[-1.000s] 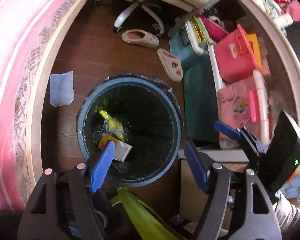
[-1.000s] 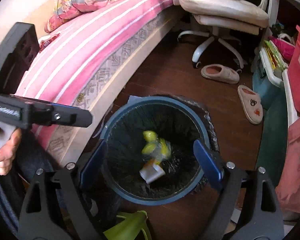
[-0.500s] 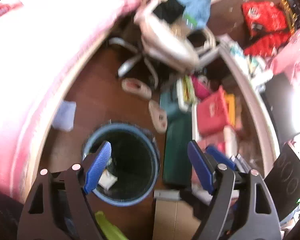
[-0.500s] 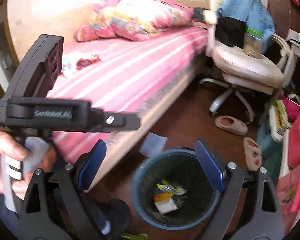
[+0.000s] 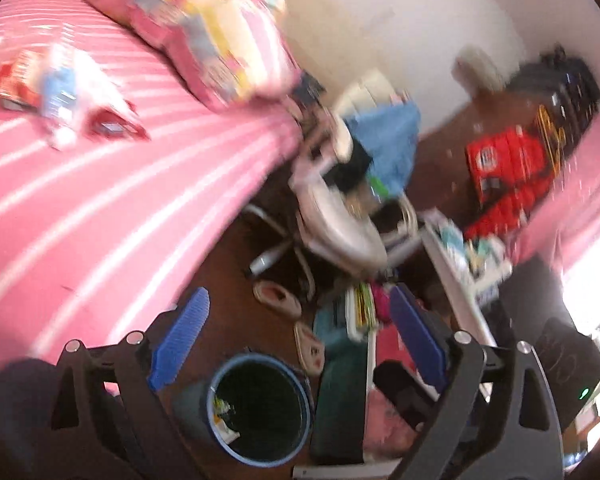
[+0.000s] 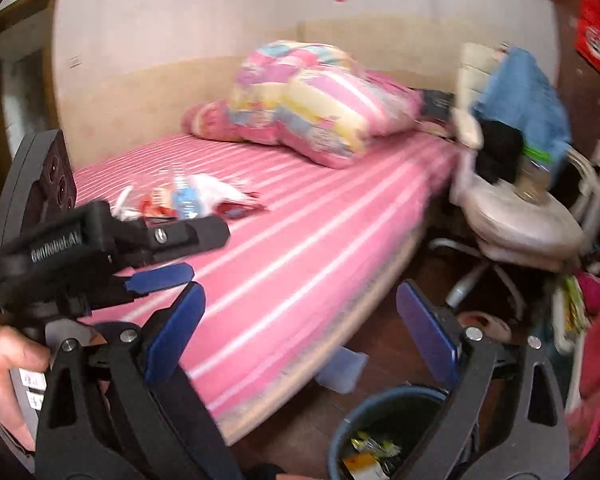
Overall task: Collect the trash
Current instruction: 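Move both tools back over the bed toward the remaining items, then grasp the small green-and-white box with the right tool while the left tool grasps the white tape roll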
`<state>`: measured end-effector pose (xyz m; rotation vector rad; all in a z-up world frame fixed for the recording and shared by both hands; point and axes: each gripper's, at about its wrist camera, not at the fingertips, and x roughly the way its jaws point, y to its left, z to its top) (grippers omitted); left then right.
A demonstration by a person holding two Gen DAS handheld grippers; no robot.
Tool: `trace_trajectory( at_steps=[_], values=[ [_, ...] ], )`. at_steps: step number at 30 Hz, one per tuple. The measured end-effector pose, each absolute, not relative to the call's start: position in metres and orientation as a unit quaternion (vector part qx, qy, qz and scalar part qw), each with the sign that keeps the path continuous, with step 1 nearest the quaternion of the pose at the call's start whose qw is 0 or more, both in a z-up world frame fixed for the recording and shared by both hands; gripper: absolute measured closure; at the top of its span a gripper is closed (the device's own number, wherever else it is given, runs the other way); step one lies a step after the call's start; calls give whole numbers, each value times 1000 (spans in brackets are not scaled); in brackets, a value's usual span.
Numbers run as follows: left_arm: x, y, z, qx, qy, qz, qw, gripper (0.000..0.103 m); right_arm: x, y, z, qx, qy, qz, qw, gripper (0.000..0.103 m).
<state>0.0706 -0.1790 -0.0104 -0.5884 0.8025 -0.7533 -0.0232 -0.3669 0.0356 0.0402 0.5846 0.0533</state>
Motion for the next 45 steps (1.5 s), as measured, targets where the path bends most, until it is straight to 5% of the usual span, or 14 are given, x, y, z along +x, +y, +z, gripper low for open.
trace_trajectory(
  at_steps=[8, 22, 33, 45],
  values=[
    [103, -56, -10, -342, 345, -259, 834, 12, 37, -273, 45, -16, 308, 142, 941, 8],
    [173, 115, -56, -323, 334, -122, 877, 12, 204, -136, -33, 171, 408, 254, 860, 8],
    [257, 170, -75, -267, 352, -103, 891, 12, 285, -74, -83, 148, 435, 274, 845, 8],
    [331, 144, -87, -164, 369, -113, 908, 13, 322, -35, -101, 127, 425, 278, 852, 8]
  ],
)
